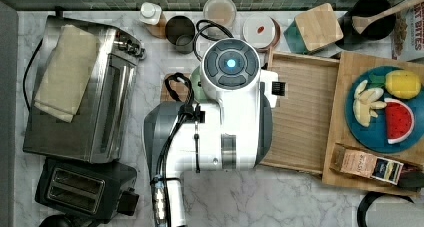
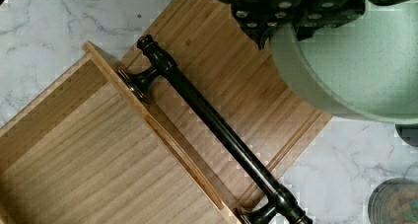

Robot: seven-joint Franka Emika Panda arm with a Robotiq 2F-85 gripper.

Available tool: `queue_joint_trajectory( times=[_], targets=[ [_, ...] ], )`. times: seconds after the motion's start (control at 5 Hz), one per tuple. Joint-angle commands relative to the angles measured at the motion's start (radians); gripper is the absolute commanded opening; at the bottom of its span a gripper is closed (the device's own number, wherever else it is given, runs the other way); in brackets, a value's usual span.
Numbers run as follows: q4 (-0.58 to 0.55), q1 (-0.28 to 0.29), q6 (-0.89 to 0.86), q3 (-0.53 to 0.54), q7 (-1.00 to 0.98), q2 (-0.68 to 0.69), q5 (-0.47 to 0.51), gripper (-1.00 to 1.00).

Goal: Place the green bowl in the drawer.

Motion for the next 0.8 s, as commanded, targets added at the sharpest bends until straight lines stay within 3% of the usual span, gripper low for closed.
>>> queue_joint_trajectory(
  times=[0.2, 0.6, 0.8],
  targets=[
    [-0.01, 0.0, 0.0, 0.001, 0.0, -0.006, 0.0, -1.0],
    [-0.111, -0.044, 0.132, -0.044, 0.12, -0.061, 0.022, -1.0],
    [-0.056, -0.062, 0.106, -0.073, 0.159, -0.024, 0.008, -1.0]
  ],
)
